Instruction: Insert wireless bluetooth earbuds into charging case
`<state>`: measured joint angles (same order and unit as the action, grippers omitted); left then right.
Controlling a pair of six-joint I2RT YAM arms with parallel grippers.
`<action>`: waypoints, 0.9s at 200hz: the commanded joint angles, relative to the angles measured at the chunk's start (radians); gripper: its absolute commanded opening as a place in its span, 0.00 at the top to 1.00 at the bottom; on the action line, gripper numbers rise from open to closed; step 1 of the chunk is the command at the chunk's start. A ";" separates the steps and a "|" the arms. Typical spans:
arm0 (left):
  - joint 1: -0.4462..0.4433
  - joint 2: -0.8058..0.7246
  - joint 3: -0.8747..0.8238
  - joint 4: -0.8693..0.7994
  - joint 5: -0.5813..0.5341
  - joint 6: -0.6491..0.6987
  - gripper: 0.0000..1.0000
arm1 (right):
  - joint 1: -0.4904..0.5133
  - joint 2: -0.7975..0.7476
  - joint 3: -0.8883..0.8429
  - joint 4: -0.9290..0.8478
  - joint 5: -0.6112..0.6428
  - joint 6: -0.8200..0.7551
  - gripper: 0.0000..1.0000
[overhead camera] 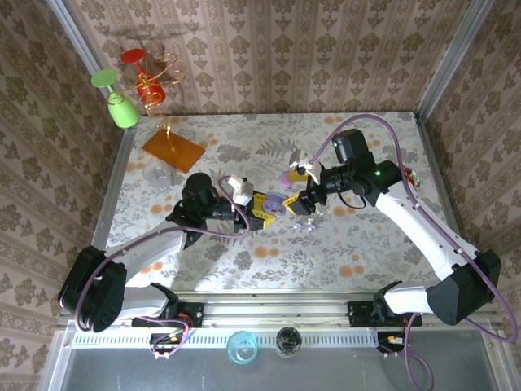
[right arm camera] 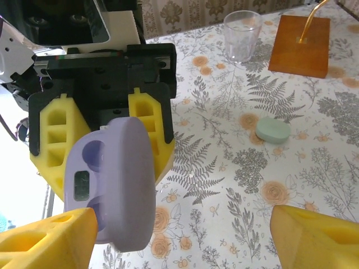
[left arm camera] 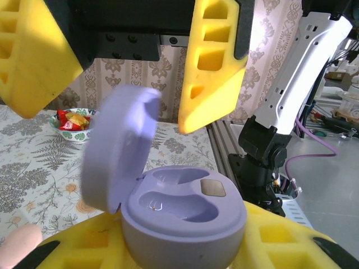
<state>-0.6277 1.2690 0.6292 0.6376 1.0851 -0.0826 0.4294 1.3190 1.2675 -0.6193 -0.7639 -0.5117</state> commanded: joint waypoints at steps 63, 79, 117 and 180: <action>0.022 -0.023 -0.008 0.045 -0.085 -0.025 0.68 | -0.026 -0.080 -0.057 0.170 -0.001 0.178 0.20; 0.026 -0.028 -0.006 0.047 -0.123 -0.050 0.69 | -0.030 -0.103 -0.073 0.196 0.000 0.249 0.21; 0.026 -0.038 -0.003 0.030 -0.200 -0.074 0.69 | -0.072 -0.155 -0.145 0.344 0.040 0.542 0.24; 0.019 -0.062 0.012 -0.086 -0.269 0.007 0.68 | -0.106 -0.219 -0.277 0.354 0.277 0.761 0.26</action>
<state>-0.6071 1.2469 0.6281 0.5789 0.8558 -0.1226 0.3336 1.1324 1.0302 -0.2783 -0.6209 0.1070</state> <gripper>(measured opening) 0.369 0.743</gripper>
